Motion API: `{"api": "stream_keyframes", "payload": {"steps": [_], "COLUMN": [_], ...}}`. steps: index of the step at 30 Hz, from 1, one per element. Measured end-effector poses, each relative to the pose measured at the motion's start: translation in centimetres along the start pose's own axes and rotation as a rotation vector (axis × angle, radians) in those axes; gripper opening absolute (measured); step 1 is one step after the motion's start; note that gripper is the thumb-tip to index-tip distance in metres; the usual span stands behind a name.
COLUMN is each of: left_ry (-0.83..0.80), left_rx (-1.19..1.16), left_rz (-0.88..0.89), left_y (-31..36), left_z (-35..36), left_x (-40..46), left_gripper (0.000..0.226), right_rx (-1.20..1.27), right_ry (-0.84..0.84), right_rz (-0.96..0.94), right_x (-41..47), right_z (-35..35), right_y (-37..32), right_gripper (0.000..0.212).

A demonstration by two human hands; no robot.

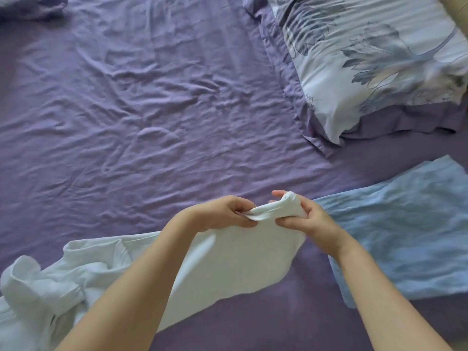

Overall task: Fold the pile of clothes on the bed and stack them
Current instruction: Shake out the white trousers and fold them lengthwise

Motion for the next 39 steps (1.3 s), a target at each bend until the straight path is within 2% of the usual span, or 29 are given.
{"api": "stream_keyframes", "payload": {"steps": [4,7,10,12,15,17,20,22,24,25,29,31,33,35,36,37,39], "left_ry": [0.077,0.102,0.133,0.225,0.385,0.369,0.285,0.308,0.364,0.411,0.711,0.779,0.827,0.836,0.840,0.840,0.832], "left_rx": [0.076,-0.044,-0.278,-0.287,0.122,0.458,0.774,0.885,0.939,0.941,0.910,0.924,0.771,0.594,0.559,0.549,0.624], "left_rz": [0.102,0.186,0.227,0.193,-0.004,-0.150,-0.292,-0.326,-0.325,-0.309,-0.333,-0.342,-0.320,-0.306,-0.294,-0.273,-0.214], "left_y": [2.6,4.0,4.2,3.4,0.9,-1.8,-6.0,-7.6,-8.4,-8.6,-8.3,-8.1,-8.0,-7.9,-7.8,-7.8,-8.2], "left_z": [1.1,1.0,-0.4,-1.2,-1.8,-2.3,-2.7,-3.0,-3.0,-2.9,-3.5,-3.3,-2.5,-0.7,0.4,1.7,4.6], "left_x": [1.4,1.6,1.0,1.2,2.5,2.6,1.1,-0.2,-0.7,-0.8,-1.3,-1.2,-0.7,0.0,0.3,0.4,0.1], "left_gripper": [0.015,0.016,0.013,0.020,0.029,0.025,0.024,0.023,0.023,0.022,0.024,0.022,0.018,0.023,0.027,0.031,0.034], "right_rx": [0.051,-0.004,-0.115,-0.163,-0.622,-0.886,-0.942,-0.938,-1.061,-1.129,-1.258,-1.352,-1.442,-1.505,-1.518,-1.528,-1.577], "right_ry": [0.061,-0.014,-0.099,0.005,0.298,0.421,0.464,0.403,0.365,0.394,0.576,0.627,0.685,0.770,0.745,0.647,0.341], "right_rz": [-0.058,-0.038,0.034,0.022,0.013,0.088,0.174,0.213,0.214,0.188,0.097,0.053,-0.061,-0.281,-0.366,-0.393,-0.262], "right_x": [0.1,-0.5,-1.2,-1.2,-0.9,-1.0,-1.4,-1.5,-1.5,-1.6,-2.2,-2.0,-1.8,-1.7,-1.5,-1.0,0.5], "right_z": [-0.3,-1.2,-2.0,-2.4,-2.9,-3.0,-2.9,-2.2,-1.5,-1.5,-1.8,-1.4,-0.8,0.5,1.6,2.8,5.0], "right_y": [-0.4,-0.4,0.1,0.2,0.8,2.1,4.1,5.3,6.4,6.6,6.4,6.0,5.3,4.4,4.4,4.6,6.0], "right_gripper": [0.045,0.056,0.043,0.033,0.025,0.027,0.028,0.055,0.084,0.085,0.068,0.067,0.072,0.070,0.069,0.068,0.075]}}
Point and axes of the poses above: each hand's wrist, its own x-axis towards the middle knuckle, its own z-axis out of the palm, y = z × x, the point moved 4 cm from there along x, towards the middle knuckle, and after that the axes turned 5 degrees about z, right-handed, at the moved point
